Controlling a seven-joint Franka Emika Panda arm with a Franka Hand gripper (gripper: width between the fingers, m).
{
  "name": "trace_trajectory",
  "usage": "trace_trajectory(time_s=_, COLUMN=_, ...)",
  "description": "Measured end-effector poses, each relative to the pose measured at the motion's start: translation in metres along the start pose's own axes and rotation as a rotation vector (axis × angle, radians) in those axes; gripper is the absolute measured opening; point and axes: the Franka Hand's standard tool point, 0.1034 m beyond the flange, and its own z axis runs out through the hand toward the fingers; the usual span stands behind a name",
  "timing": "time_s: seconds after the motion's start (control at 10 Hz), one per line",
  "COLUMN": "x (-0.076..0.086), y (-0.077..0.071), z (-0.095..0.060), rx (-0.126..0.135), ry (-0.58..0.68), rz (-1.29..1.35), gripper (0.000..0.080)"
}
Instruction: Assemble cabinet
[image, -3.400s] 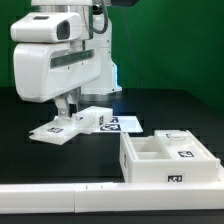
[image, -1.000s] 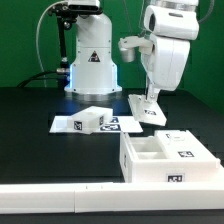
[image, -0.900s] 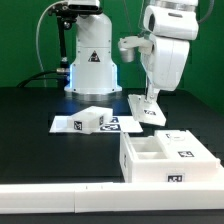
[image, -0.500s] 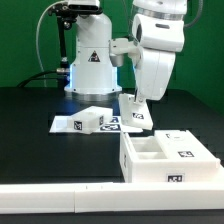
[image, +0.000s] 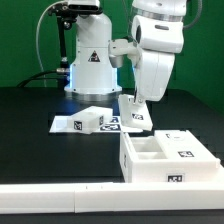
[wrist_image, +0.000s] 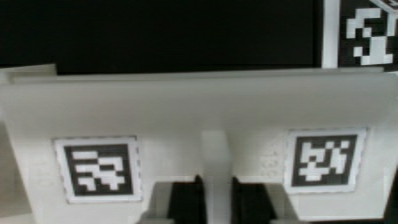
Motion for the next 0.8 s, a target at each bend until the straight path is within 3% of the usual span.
trace_trajectory(time_s=0.5, x=-0.004, y=-0.001, z=0.002, rx=0.002, ry=0.045, rz=-0.033, gripper=0.0061)
trace_trajectory(time_s=0.8, x=-0.015, y=0.002, z=0.005, rx=0.010, ry=0.092, rz=-0.025, gripper=0.0061)
